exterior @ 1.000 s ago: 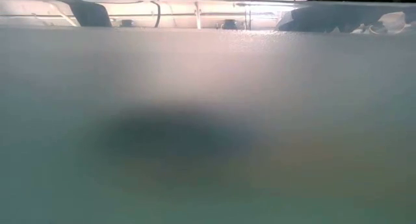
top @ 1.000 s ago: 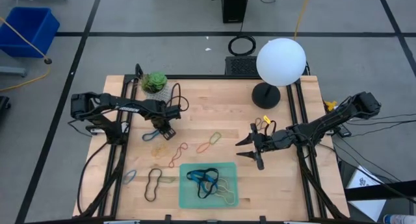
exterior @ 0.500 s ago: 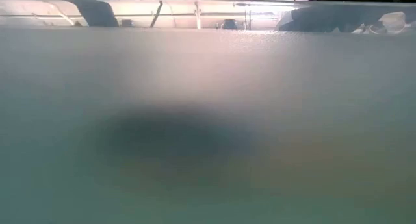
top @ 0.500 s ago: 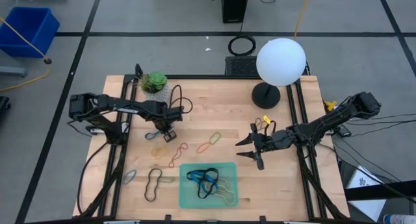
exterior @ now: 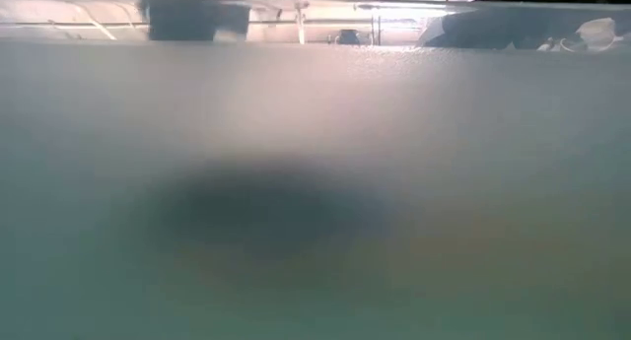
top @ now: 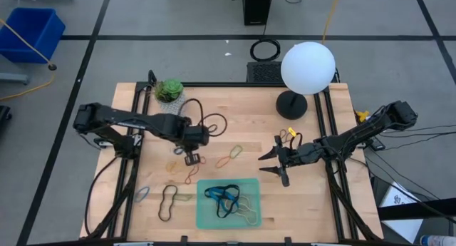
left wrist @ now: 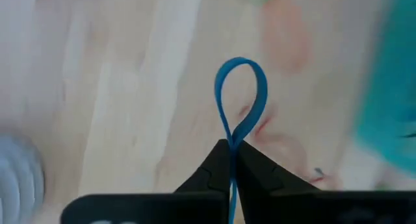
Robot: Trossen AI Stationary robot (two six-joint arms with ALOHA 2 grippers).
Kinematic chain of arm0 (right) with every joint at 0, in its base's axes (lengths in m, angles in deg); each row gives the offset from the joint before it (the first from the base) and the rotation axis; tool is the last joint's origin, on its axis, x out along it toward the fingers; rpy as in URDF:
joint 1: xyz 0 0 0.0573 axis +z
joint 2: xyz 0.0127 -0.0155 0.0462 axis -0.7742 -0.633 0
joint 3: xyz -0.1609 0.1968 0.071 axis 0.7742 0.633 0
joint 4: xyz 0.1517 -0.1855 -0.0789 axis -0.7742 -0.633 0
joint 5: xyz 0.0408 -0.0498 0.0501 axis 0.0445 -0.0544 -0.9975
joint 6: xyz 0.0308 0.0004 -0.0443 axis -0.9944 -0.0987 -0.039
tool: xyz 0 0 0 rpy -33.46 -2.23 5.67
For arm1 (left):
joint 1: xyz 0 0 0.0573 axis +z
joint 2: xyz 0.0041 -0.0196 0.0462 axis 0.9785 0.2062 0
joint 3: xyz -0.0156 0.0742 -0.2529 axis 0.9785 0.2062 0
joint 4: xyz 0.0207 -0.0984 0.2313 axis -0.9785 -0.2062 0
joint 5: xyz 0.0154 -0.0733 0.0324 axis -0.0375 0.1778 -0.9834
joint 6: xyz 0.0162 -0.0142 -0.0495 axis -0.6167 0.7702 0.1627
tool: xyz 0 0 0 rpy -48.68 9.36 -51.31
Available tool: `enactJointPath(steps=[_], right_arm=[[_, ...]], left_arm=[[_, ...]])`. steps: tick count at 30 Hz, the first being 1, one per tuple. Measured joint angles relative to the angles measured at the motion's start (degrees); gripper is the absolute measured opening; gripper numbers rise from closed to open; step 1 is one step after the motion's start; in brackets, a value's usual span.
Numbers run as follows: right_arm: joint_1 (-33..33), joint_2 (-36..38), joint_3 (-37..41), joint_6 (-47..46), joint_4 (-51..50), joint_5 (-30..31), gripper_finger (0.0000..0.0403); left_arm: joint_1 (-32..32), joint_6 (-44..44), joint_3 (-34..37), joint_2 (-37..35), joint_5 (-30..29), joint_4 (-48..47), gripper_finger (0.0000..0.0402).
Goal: Pick and place rubber bands into bin
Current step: Put the top large blue rubberband into the green bin
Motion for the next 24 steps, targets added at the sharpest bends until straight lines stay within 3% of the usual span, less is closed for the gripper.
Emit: enactJointPath(steps=[6,12,17,24], right_arm=[[0.0,0.0,0.0,0.05,0.0,0.0,0.0171],[0.0,0.0,0.02,2.06,-0.02,0.0,0.0171],[0.0,0.0,0.04,2.12,-0.06,-0.01,0.0171],[0.0,0.0,1.9,1.75,1.36,-0.02,0.0171]], left_arm=[[-5.29,-6.08,-6.67,-0.06,3.93,9.57,0.0007],[-10.25,-9.24,-7.3,0.46,10.46,20.47,0.0018],[-13.82,-6.62,-6.84,2.21,10.95,25.26,0.0007],[-17.55,-6.01,-5.24,7.94,10.97,30.3,0.0024]])
